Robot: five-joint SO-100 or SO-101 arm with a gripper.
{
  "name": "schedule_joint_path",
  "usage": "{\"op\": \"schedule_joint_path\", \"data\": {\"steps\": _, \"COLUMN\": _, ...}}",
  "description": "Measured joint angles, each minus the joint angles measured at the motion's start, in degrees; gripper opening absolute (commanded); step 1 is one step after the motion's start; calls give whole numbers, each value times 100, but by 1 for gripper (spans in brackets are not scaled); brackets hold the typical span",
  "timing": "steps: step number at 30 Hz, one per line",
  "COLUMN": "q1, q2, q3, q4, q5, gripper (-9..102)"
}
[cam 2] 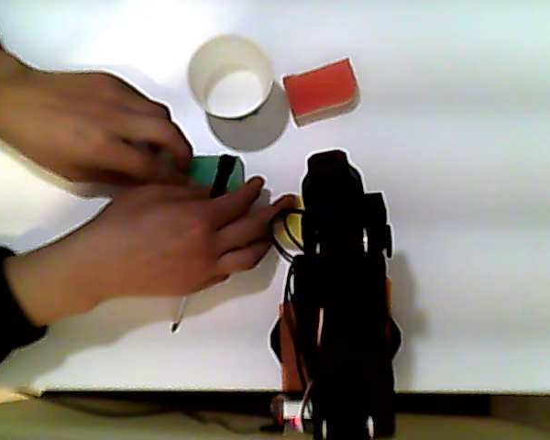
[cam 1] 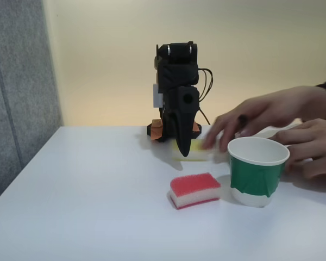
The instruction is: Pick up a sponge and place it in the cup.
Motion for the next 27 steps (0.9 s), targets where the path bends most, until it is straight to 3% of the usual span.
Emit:
{"op": "schedule_joint_path", "data": {"steps": 13, "q1": 598, "q2": 35, "q3": 26, "q4": -1011, "q5": 193, "gripper": 0}}
{"op": "schedule_joint_path", "data": {"steps": 27, "q1": 387, "q2": 44, "q3": 26, "q4": 18, "q5": 202, "gripper": 0}}
